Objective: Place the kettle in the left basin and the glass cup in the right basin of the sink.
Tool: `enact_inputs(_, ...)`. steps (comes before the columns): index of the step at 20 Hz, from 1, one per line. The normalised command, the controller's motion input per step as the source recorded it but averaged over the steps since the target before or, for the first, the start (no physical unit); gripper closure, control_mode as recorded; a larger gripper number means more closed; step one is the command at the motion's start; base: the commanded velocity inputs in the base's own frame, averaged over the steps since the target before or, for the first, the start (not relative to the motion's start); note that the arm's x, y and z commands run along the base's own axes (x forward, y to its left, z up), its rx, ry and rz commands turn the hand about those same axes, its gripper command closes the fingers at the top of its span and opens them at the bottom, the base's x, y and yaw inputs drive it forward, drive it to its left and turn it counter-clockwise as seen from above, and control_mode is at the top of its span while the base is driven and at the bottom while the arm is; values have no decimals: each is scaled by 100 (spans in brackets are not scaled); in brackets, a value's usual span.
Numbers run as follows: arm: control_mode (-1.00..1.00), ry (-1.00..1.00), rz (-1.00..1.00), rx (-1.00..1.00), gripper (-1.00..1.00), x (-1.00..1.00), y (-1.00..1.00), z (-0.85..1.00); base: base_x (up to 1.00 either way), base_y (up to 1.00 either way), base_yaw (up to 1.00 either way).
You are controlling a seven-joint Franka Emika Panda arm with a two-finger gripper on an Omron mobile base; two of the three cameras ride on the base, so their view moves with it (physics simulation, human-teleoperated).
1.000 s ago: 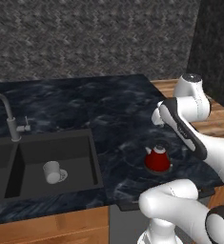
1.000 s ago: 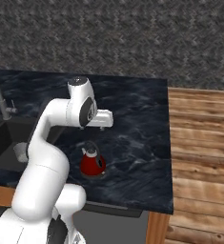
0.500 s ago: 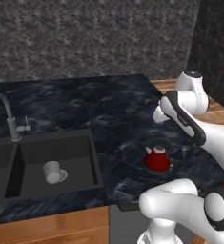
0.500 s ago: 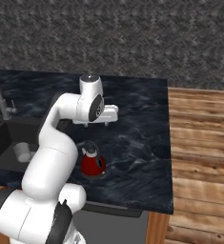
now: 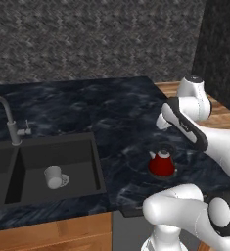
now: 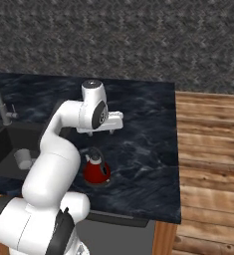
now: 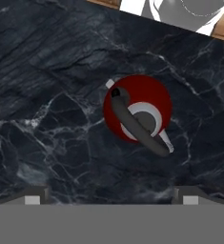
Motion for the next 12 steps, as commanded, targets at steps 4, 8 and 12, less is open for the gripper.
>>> enact_inputs(4,-100,0,4,0,-100,0,0,-27,0,0,0)
enact_inputs(8,-100,0,9,0,-100,0,0,-17,0,0,0)
enact_inputs(12,-100,0,5,0,-100,-10,3,-21,0,0,0)
